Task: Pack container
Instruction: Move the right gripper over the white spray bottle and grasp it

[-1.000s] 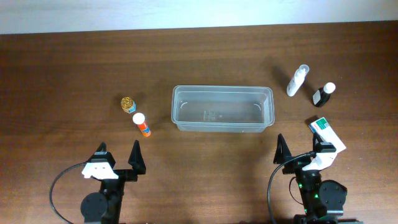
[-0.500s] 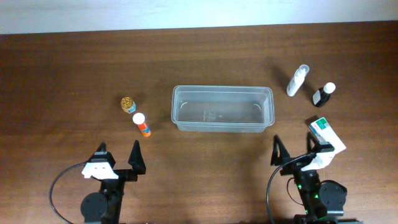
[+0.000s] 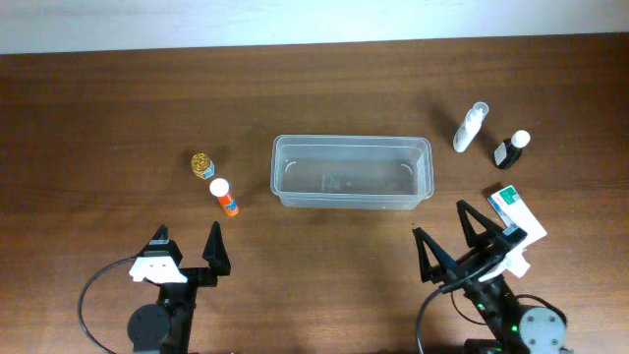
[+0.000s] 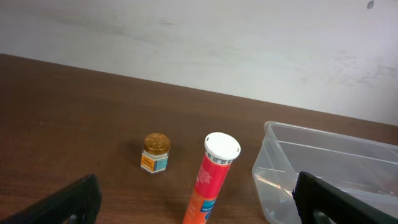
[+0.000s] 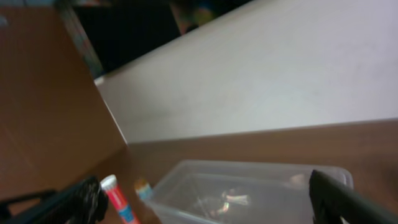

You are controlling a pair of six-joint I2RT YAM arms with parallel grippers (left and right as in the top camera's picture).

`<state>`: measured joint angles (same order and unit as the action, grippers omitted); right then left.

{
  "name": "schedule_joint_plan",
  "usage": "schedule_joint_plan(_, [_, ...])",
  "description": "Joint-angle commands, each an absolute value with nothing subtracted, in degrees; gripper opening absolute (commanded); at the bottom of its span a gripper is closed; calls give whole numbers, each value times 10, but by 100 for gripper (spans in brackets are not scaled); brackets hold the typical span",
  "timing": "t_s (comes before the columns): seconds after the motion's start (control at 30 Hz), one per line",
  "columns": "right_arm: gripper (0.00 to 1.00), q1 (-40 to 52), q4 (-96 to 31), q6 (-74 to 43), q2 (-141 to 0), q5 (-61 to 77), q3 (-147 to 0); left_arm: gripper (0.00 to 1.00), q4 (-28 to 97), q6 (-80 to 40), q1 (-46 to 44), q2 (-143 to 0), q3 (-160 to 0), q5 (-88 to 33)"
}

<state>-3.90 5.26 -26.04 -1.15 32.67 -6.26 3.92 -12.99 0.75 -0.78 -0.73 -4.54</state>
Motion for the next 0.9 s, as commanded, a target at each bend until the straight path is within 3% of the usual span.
schedule_joint_plan(0.0, [98,-35,-15,-207,-36,311,-161,99,41,-121,10,-3,-5,-52])
schedule_joint_plan(0.37, [98,-35,-419,-83,-343,3,-552,99,41,-121,10,-3,-5,-51])
schedule_joint_plan(0.57, [98,-35,-630,-79,-547,19,-742,100,41,-121,10,-3,-5,-52])
schedule_joint_plan(0.87, [98,-38,-663,-79,-713,-37,-784,99,41,-121,10,-3,-5,-51])
